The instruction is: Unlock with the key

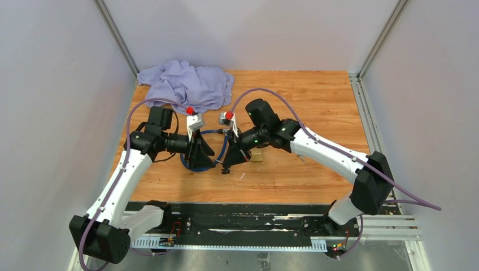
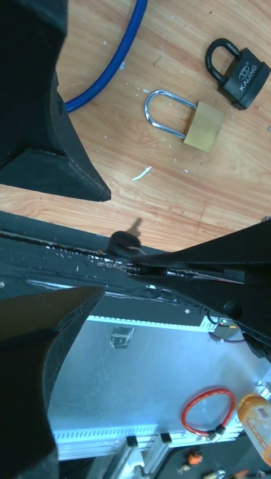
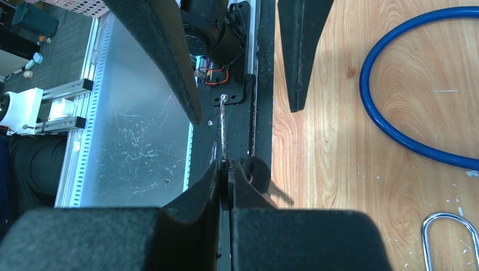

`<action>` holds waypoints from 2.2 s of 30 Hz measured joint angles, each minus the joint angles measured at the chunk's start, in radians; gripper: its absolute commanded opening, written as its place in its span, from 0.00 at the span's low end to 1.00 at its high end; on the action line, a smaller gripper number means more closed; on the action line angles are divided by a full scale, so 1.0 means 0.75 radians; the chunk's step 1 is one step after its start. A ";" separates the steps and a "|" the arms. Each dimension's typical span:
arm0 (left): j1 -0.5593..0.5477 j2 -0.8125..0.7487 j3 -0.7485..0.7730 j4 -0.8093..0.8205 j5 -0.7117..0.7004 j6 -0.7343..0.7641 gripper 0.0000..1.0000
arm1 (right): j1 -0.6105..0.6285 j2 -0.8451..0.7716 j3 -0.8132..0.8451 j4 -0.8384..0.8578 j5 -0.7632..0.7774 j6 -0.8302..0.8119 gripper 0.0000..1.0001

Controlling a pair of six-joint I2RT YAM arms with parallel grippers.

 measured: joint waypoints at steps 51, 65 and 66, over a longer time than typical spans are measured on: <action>-0.032 0.015 0.131 -0.077 -0.007 0.257 0.00 | -0.056 -0.063 0.053 0.141 0.024 0.144 0.64; -0.240 -0.324 0.158 -0.103 -0.224 1.777 0.00 | -0.244 -0.104 0.004 0.504 -0.068 0.604 0.68; -0.243 -0.346 0.143 -0.105 -0.219 1.871 0.00 | -0.251 -0.104 0.002 0.515 -0.075 0.621 0.67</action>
